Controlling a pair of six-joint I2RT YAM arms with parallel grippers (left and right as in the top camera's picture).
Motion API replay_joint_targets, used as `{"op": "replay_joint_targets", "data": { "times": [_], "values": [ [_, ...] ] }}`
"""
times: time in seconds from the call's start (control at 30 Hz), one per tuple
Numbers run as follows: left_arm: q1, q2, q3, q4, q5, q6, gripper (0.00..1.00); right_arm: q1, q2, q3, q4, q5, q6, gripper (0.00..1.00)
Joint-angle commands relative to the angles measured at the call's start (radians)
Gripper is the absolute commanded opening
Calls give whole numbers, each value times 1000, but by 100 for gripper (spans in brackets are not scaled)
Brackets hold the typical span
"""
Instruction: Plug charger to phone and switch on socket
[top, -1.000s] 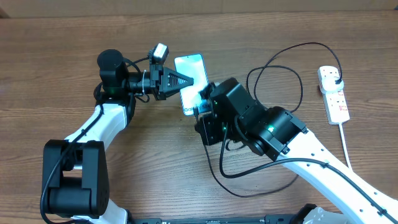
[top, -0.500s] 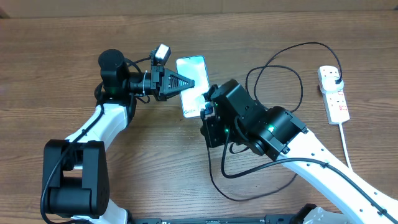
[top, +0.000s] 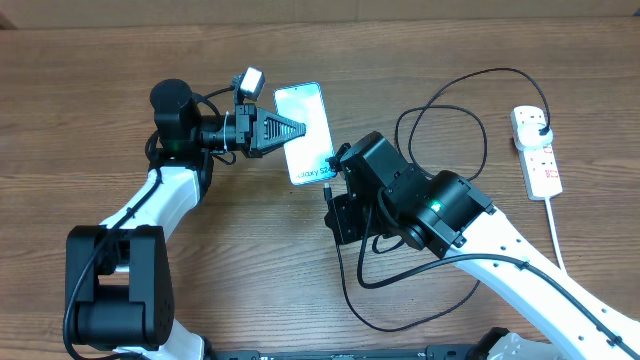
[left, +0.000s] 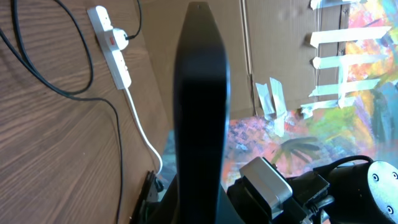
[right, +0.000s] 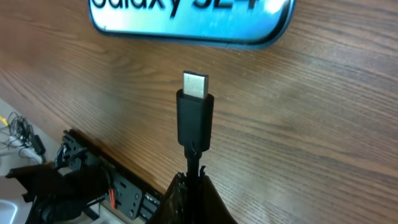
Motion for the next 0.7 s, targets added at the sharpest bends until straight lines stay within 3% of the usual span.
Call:
{"op": "replay_joint_targets", "data": {
  "times": [0.0, 0.33, 0.67],
  "values": [
    [2, -4, 15, 5, -19, 42, 4, -5, -5, 14, -8, -17, -1, 4],
    [-2, -4, 15, -38, -71, -54, 4, -5, -2, 14, -14, -41, -30, 4],
    [-23, -4, 15, -40, -64, -56, 4, -5, 15, 14, -8, 6, -49, 4]
  ]
}}
